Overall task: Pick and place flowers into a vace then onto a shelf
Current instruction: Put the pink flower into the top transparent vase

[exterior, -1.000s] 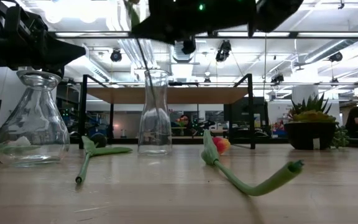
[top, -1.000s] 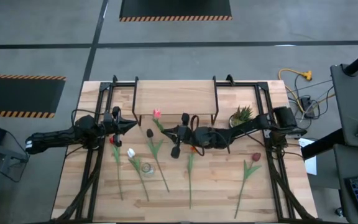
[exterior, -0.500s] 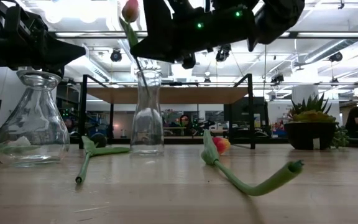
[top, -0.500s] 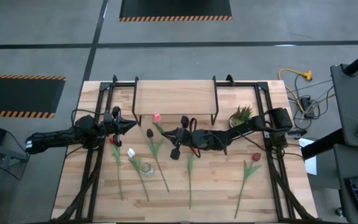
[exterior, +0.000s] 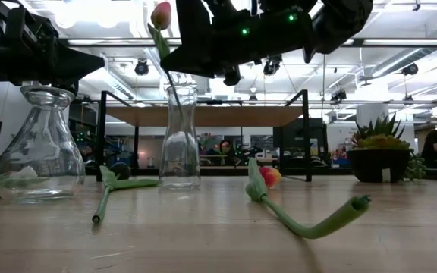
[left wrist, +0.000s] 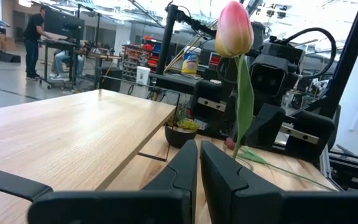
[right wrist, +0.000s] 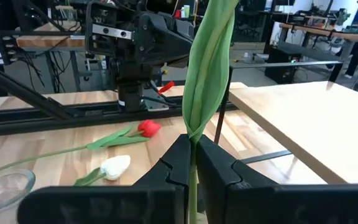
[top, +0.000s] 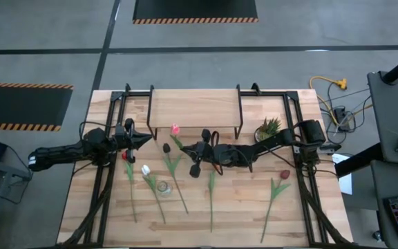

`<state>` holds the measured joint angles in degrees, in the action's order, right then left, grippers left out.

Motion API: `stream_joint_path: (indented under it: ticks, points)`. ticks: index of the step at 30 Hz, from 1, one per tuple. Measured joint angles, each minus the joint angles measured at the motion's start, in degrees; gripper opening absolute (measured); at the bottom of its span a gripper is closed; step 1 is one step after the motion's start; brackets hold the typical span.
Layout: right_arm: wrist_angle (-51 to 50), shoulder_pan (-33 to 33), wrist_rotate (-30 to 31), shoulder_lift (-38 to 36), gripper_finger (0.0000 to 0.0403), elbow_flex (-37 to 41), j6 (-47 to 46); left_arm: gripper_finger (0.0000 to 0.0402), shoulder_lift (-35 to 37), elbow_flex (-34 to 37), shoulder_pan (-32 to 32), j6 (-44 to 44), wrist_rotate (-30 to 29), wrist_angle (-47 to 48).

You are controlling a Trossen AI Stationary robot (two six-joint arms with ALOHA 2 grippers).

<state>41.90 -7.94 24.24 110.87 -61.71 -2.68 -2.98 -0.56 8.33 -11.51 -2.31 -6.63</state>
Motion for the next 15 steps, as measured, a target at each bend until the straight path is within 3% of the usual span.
stream_joint_path:
  ticks: [7, 15]
  points:
    - [-0.82, 0.00, -0.03, -0.09, 0.0028, -0.02, 0.10, 0.0004, 0.00, 0.00, 0.00, 0.00, 0.01, 0.02]
    - [-2.56, 0.00, -0.07, -0.35, 0.0109, 0.00, 0.07, 0.0004, 0.00, -0.02, -0.02, 0.00, 0.00, 0.02]
